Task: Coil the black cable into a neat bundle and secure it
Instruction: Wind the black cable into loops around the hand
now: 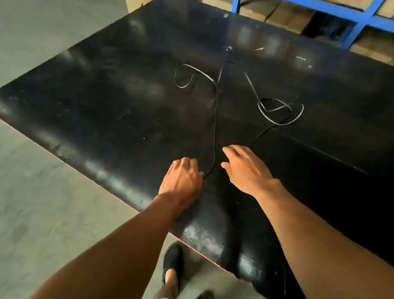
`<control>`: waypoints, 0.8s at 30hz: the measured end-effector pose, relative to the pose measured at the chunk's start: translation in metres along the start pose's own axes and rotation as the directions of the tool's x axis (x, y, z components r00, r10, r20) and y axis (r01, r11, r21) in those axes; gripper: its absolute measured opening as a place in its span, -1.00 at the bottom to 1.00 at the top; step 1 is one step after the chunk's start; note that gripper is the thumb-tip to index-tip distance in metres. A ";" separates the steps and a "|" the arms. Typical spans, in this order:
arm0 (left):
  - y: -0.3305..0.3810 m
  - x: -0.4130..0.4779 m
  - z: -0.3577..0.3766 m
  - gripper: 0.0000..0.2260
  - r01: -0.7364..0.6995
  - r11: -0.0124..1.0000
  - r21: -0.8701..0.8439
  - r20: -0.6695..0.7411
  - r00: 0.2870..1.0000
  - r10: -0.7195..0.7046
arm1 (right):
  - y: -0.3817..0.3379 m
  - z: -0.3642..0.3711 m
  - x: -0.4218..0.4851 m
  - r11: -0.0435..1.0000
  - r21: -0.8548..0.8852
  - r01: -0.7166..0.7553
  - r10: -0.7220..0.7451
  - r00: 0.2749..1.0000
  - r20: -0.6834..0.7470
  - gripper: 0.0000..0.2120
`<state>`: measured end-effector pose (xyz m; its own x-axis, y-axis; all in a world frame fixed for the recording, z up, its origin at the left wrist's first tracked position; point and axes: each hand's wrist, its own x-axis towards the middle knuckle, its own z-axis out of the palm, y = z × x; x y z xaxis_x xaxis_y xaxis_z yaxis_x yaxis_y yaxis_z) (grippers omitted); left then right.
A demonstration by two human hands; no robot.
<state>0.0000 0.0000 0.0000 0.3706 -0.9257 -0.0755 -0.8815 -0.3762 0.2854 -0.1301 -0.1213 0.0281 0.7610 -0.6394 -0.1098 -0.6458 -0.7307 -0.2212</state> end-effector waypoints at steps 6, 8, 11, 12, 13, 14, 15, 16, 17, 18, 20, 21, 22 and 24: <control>-0.012 0.024 0.029 -0.75 0.069 0.997 0.042 0.138 0.988 -0.074 | 0.009 0.034 0.036 0.995 -0.017 0.096 -0.094 0.988 0.119 -0.78; -0.014 0.033 0.037 -0.77 0.081 0.997 0.019 0.146 0.986 -0.083 | 0.014 0.041 0.047 0.991 -0.032 0.132 -0.127 0.982 0.138 -0.76; -0.014 0.042 0.046 -0.81 0.093 0.996 -0.008 0.160 0.983 -0.090 | 0.019 0.050 0.058 0.983 -0.042 0.181 -0.173 0.972 0.157 -0.72; -0.015 0.044 0.048 -0.82 0.085 0.996 -0.006 0.152 0.985 -0.083 | 0.020 0.052 0.060 0.981 -0.047 0.191 -0.180 0.970 0.165 -0.73; -0.015 0.046 0.051 -0.82 0.071 0.997 0.011 0.145 0.987 -0.072 | 0.021 0.054 0.062 0.979 -0.051 0.198 -0.187 0.968 0.165 -0.75; -0.016 0.048 0.053 -0.82 0.047 0.998 0.037 0.146 0.988 -0.051 | 0.021 0.055 0.062 0.978 -0.052 0.203 -0.193 0.969 0.155 -0.79; -0.016 0.050 0.054 -0.82 0.018 0.998 0.065 0.147 0.989 -0.027 | 0.021 0.057 0.063 0.975 -0.050 0.215 -0.208 0.970 0.123 -0.84; -0.017 0.052 0.055 -0.81 0.004 0.996 0.085 0.153 0.988 -0.017 | 0.022 0.058 0.063 0.973 -0.058 0.224 -0.217 0.971 0.103 -0.89; -0.017 0.055 0.054 -0.80 -0.007 0.995 0.102 0.156 0.988 -0.009 | 0.024 0.060 0.064 0.970 -0.063 0.235 -0.230 0.970 0.079 -0.92; -0.018 0.057 0.051 -0.80 -0.003 0.995 0.102 0.158 0.987 -0.013 | 0.024 0.060 0.064 0.969 -0.066 0.240 -0.235 0.969 0.077 -0.90; -0.021 0.065 0.045 -0.83 0.032 0.999 0.039 0.145 0.989 -0.037 | 0.022 0.056 0.064 0.971 -0.057 0.231 -0.226 0.971 0.080 -0.87; -0.022 0.069 0.040 -0.85 0.055 0.998 -0.033 0.135 0.990 -0.050 | 0.021 0.053 0.063 0.978 -0.037 0.205 -0.202 0.976 0.079 -0.86; -0.023 0.073 0.035 -0.86 0.079 0.989 -0.124 0.117 0.991 -0.064 | 0.019 0.048 0.063 0.989 0.003 0.151 -0.151 0.985 0.081 -0.85; -0.021 0.081 0.021 -0.85 0.127 0.944 -0.305 0.061 0.992 -0.113 | 0.018 0.042 0.060 0.988 0.152 -0.009 -0.005 0.996 0.091 -0.83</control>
<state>0.0426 -0.0684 -0.0321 0.4497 -0.8778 -0.1652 -0.6959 -0.4603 0.5512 -0.0933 -0.1629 -0.0233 0.7667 -0.6113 -0.1960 -0.6356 -0.6800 -0.3654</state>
